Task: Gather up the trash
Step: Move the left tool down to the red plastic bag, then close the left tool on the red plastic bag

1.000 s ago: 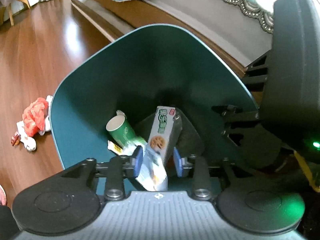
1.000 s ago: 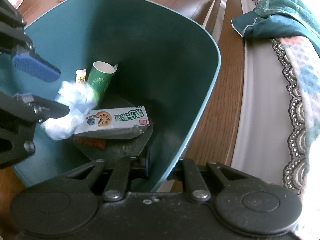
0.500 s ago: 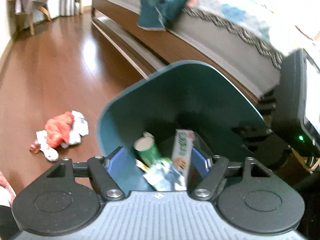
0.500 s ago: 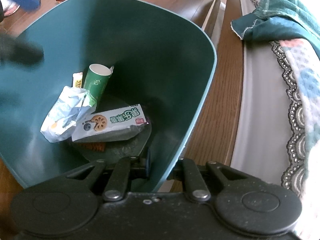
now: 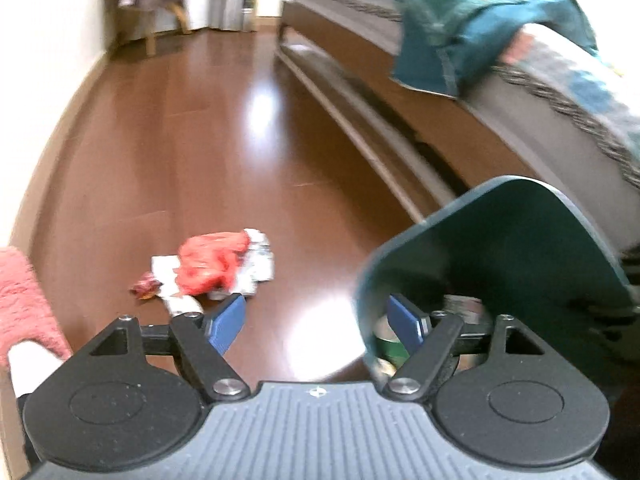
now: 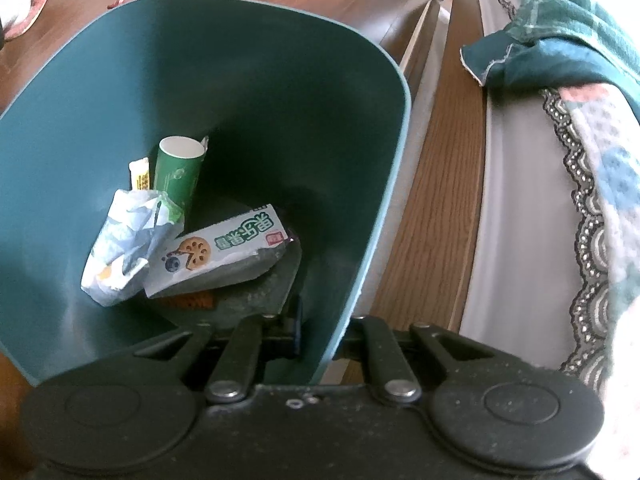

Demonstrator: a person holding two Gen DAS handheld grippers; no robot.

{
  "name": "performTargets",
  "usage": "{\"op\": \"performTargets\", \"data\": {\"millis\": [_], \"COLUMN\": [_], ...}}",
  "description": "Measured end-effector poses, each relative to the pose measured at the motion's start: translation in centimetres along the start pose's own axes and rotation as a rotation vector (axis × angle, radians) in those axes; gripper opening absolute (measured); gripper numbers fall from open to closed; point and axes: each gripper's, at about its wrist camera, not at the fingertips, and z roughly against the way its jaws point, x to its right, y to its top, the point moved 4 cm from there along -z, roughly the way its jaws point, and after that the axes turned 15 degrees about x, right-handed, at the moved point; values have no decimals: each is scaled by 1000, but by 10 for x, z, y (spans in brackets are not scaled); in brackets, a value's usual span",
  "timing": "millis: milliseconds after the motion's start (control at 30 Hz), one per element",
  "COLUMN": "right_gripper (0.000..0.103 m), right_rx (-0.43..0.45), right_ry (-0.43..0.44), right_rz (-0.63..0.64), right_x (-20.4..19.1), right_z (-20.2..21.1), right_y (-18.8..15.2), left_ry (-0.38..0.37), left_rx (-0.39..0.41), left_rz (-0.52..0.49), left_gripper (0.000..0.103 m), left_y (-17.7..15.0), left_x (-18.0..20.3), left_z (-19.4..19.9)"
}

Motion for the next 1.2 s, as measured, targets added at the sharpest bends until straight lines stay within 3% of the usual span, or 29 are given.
{"op": "performTargets", "data": {"millis": [100, 267, 400, 533, 733, 833, 1000, 1200], "right_gripper": [9, 8, 5, 3, 5, 6, 6, 6], "right_rx": [-11, -5, 8, 5, 25, 43, 45, 32], "right_ry": [19, 42, 44, 66, 86, 108, 113, 106], "right_rz": [-36, -79, -188, -269, -138, -135, -122, -128], "right_x": [5, 11, 26, 38, 15, 13, 14, 15], "right_z": [-1, -4, -10, -18, -15, -12, -12, -11], "right_y": [-3, 1, 6, 10, 14, 15, 15, 14], "left_ry": [79, 177, 219, 212, 232, 172, 144, 122], "left_rx": [-1, -69, -114, -132, -175, -258, -338, -374], "left_rz": [-18, -15, 27, 75, 162, 206, 204, 192], "left_gripper": [78, 78, 78, 78, 78, 78, 78, 78], "left_y": [-7, -28, -41, -37, -26, -31, -44, -61], "left_x": [-21, -63, -90, -104, -133, -147, -157, -155], "left_z": [-11, -40, -65, -95, -156, -191, -236, -275]}}
